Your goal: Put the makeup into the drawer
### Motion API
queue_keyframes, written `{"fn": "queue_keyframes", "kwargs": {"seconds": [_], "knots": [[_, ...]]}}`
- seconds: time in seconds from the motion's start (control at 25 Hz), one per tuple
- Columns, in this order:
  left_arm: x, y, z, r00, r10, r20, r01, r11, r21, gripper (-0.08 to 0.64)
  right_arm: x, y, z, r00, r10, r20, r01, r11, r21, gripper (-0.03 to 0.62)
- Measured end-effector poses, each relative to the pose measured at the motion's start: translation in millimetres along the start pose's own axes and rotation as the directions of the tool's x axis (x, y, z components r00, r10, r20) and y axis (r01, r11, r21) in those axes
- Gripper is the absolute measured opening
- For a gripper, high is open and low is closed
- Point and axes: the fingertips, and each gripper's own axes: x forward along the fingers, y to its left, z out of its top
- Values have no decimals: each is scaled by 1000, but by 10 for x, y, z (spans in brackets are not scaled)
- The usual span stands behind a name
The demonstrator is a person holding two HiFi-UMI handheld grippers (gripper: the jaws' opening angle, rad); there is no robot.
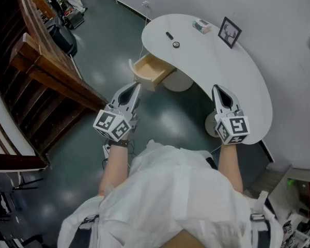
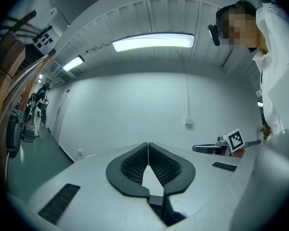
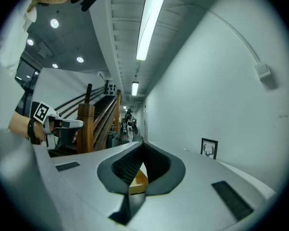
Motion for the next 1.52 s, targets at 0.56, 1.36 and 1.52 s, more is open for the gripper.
{"fn": "queue_keyframes", "kwargs": {"seconds": [0.56,1.36,1.52], "knots": [[114,-43,-32,1000,-9,-4,9,1000,-8,18,-2,-118,-6,1000,-4,7,4,1000,0,9],[136,-38,-86,1000,-19,-19,18,999,-31,18,13,-120,-131,999,31,-26,-29,998,49,9],[161,13,-169,999,-22,-32,20,998,-52,18,112,-84,-273,994,55,-96,-52,998,35,9]]}}
